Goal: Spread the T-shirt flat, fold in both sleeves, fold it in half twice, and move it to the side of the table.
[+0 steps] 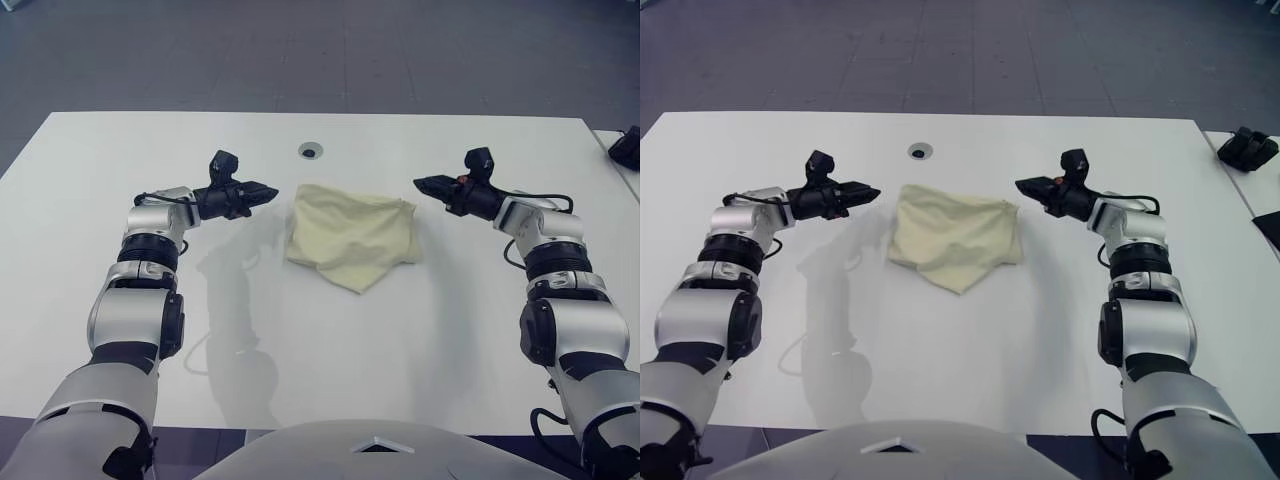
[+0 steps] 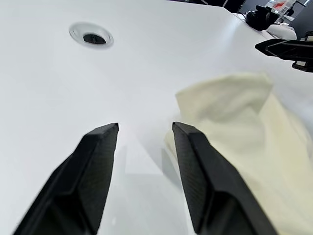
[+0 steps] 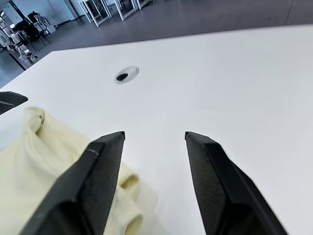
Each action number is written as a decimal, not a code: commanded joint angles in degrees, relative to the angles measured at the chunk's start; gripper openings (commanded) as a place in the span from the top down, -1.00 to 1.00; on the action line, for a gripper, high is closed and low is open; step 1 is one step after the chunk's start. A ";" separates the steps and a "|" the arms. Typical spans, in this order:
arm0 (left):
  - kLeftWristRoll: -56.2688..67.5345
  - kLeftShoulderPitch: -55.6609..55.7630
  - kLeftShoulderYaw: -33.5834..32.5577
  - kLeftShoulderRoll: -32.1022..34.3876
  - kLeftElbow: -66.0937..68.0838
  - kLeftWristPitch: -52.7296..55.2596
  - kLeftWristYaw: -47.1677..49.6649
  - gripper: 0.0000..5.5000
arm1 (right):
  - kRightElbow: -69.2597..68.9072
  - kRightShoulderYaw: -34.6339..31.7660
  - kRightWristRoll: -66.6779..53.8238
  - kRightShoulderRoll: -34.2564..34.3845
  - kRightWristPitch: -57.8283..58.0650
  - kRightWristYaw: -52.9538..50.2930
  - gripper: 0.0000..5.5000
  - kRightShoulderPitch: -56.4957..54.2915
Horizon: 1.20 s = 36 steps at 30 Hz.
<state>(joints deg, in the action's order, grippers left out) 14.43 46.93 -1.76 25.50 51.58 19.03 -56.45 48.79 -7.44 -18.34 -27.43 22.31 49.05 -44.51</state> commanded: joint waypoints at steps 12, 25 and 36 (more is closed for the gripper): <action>-3.12 -16.18 17.19 -9.16 -31.00 4.05 2.07 -0.75 | -21.03 14.89 4.05 7.19 -0.04 5.05 -0.75 15.31; -11.42 -13.44 15.91 -6.97 -11.11 -11.81 5.59 -0.96 | -26.11 16.44 7.20 3.05 -0.92 3.50 -0.96 24.50; -11.05 -8.83 12.70 -6.16 -8.84 -14.70 4.98 -0.96 | -64.52 22.80 1.60 -8.86 13.41 8.61 -0.96 42.09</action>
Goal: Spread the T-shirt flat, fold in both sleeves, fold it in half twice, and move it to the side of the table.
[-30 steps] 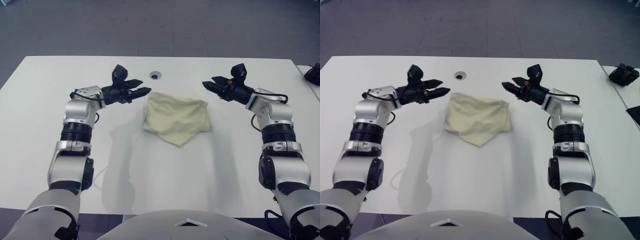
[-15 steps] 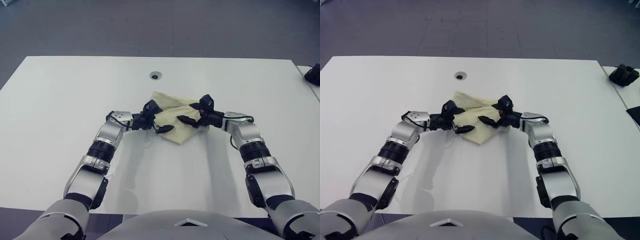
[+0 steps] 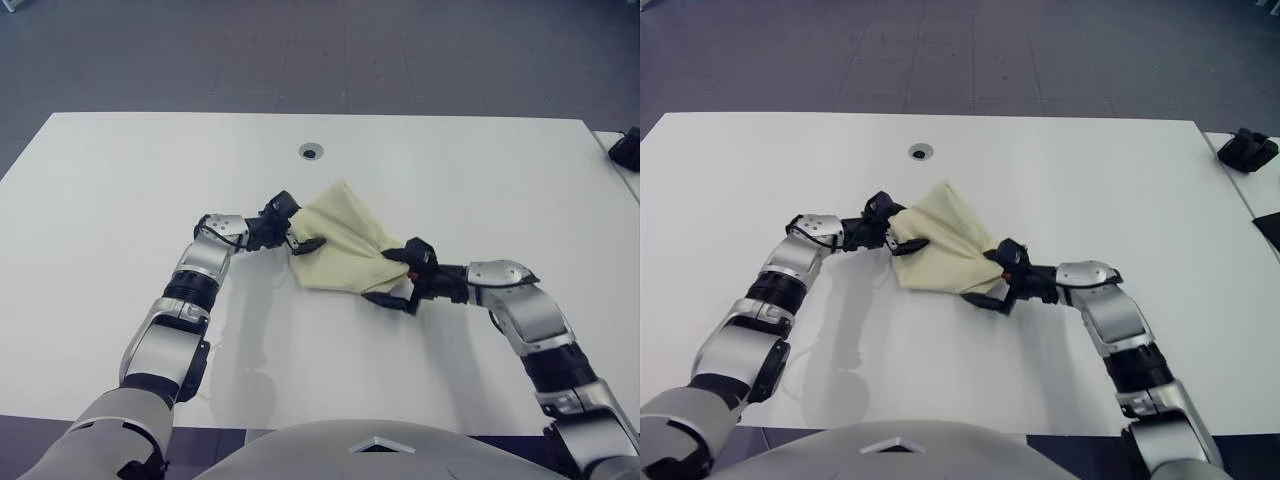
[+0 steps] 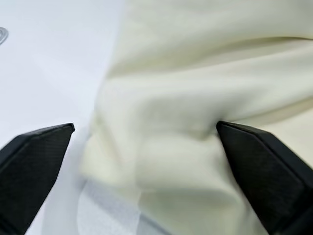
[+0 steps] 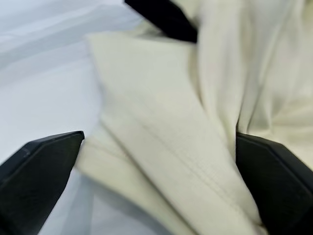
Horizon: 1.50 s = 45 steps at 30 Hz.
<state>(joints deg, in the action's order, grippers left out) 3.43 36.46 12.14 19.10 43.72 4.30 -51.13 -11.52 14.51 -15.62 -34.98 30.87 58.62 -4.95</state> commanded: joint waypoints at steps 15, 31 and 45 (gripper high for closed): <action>6.19 -16.05 -11.68 7.20 -36.59 18.76 8.86 -0.96 | -6.21 -9.07 -8.99 8.50 8.97 -14.62 -0.96 -10.11; 6.51 -13.15 -11.48 5.40 -33.24 19.50 13.87 -0.96 | 28.92 -8.48 2.06 17.59 -13.68 -24.83 -0.96 -5.22; 6.80 -15.29 -14.19 5.94 -34.82 19.63 18.90 -0.96 | 49.03 -24.26 6.91 1.35 -29.72 -35.35 -0.96 5.53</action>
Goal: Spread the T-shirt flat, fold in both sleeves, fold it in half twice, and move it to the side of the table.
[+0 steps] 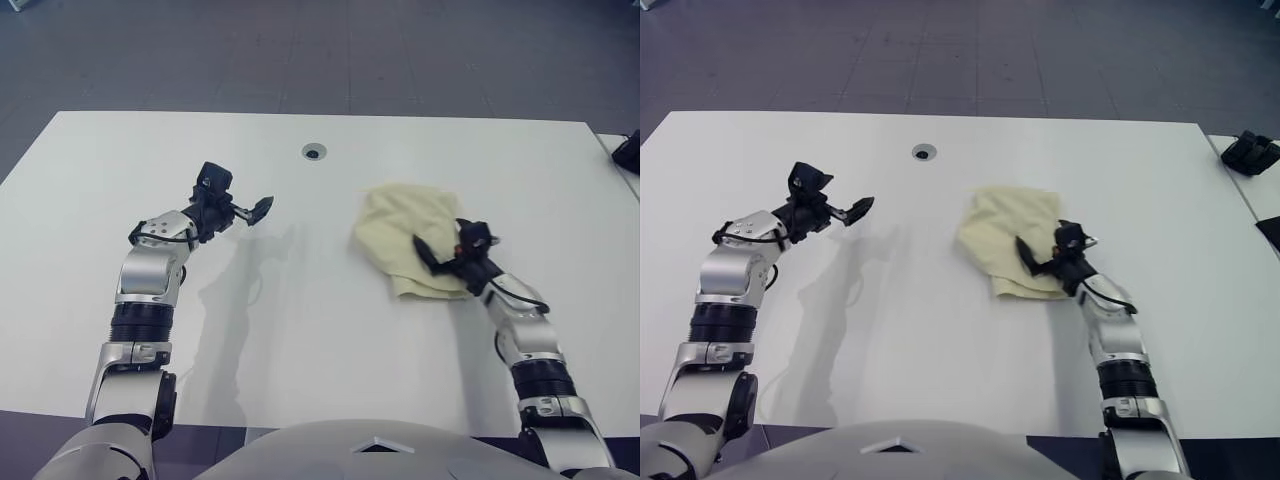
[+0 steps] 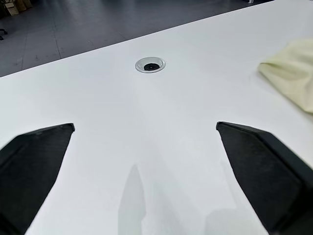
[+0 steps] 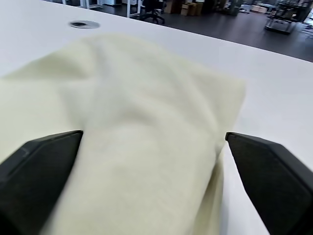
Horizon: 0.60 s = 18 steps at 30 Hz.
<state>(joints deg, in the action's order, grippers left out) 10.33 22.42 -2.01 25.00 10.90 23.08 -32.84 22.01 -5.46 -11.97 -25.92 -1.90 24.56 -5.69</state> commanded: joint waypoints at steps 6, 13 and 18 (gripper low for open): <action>-0.27 -1.53 0.40 -0.24 -2.03 0.78 0.89 -0.96 | 21.04 -6.09 4.30 -15.07 -2.39 -1.04 -0.96 -0.01; -0.08 -1.53 -0.80 -1.83 -4.68 1.45 5.13 -0.96 | -1.74 -6.47 2.56 -11.17 3.63 -5.87 -0.96 -4.06; 0.13 -1.43 -0.98 -3.00 -6.51 2.29 7.57 -0.96 | -9.31 -4.44 3.55 -4.85 9.54 -9.57 -0.96 -2.79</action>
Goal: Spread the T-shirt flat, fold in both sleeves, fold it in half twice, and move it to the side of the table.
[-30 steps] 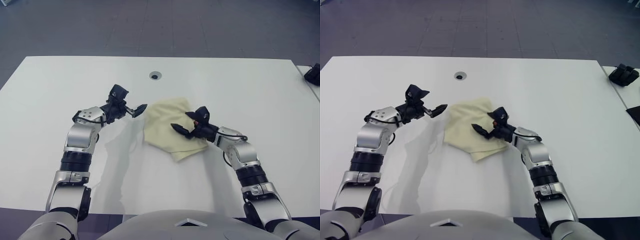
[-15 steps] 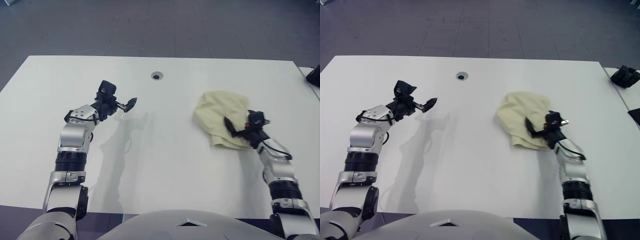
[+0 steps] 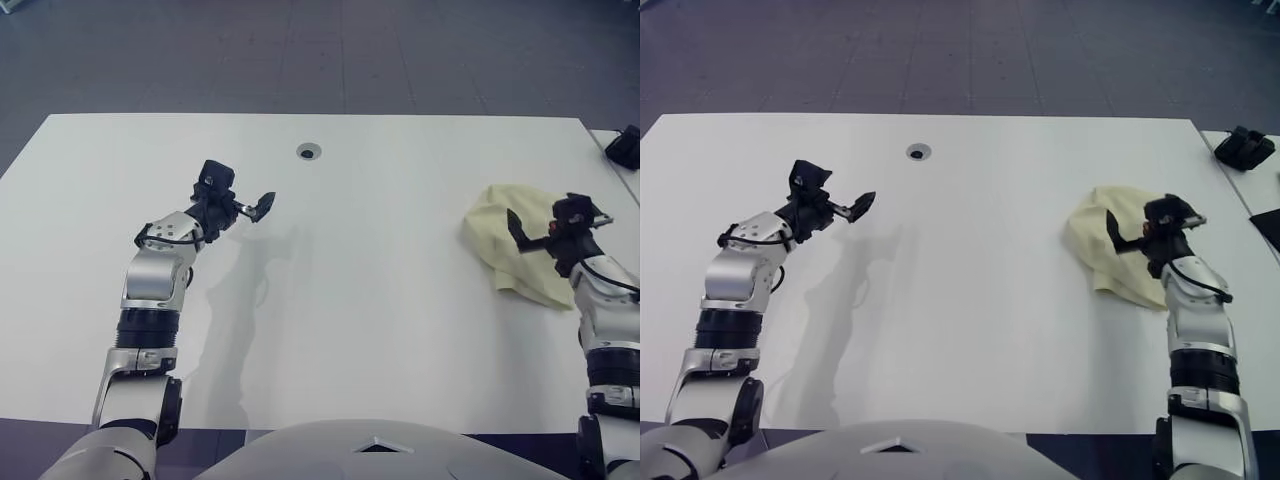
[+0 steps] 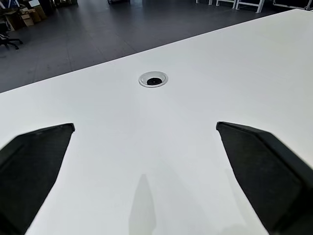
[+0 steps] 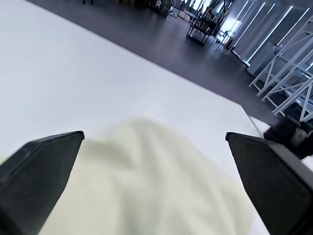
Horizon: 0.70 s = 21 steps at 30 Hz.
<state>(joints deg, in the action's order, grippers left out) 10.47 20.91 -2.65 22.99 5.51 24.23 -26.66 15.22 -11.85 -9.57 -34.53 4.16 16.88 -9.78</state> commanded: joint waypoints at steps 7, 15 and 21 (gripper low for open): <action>-0.62 0.01 -0.36 -1.56 -0.98 0.88 3.22 -0.96 | 1.37 4.78 6.76 7.80 9.33 -6.76 -0.96 3.97; -0.53 -2.28 -0.57 -0.80 -4.14 2.49 3.74 -0.96 | -10.09 1.05 5.63 3.08 15.93 -0.76 -0.96 22.36; -0.66 -2.94 -1.55 -1.53 -5.57 3.02 5.62 -0.96 | -20.87 -3.62 1.34 1.44 19.69 1.32 -0.96 21.16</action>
<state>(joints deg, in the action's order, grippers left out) 10.31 18.71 -3.10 21.50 1.80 26.32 -22.78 -4.15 -16.41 -6.07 -34.16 19.31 16.28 13.78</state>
